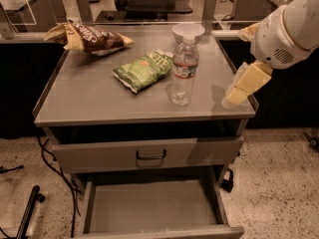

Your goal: Place water bottle into middle drawer

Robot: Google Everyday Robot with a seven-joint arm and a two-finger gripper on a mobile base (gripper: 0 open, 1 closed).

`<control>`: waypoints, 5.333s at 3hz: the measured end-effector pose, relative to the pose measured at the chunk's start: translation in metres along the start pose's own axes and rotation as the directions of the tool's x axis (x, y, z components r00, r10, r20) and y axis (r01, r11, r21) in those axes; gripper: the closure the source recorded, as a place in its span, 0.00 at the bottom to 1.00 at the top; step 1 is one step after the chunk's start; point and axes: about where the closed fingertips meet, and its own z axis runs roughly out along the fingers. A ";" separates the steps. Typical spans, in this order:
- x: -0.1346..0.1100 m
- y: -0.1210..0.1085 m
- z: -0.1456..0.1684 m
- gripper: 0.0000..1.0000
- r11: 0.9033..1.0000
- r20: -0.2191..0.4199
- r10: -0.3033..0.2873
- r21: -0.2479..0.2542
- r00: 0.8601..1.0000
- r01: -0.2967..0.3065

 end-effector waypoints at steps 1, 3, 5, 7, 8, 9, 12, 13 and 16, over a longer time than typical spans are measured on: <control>-0.005 -0.007 0.009 0.00 1.000 0.054 -0.006 0.018 0.999 0.005; -0.011 -0.024 0.030 0.00 0.999 0.107 -0.016 0.053 0.994 0.010; -0.016 -0.039 0.057 0.00 0.999 0.130 -0.001 0.037 0.992 -0.004; -0.028 -0.039 0.082 0.00 1.000 0.171 0.026 -0.018 0.985 -0.023; -0.036 -0.037 0.092 0.00 0.999 0.197 0.033 -0.045 0.980 -0.024; -0.045 -0.038 0.097 0.00 0.998 0.229 0.032 -0.058 0.973 -0.020; -0.062 -0.043 0.114 0.00 0.997 0.287 0.037 -0.082 0.957 -0.014; -0.061 -0.041 0.122 0.00 0.994 0.280 0.052 -0.103 0.959 -0.024; -0.061 -0.041 0.122 0.66 0.994 0.280 0.052 -0.103 0.959 -0.024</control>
Offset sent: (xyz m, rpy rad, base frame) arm 0.0379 0.0126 -0.0090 0.1013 -0.1012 0.0264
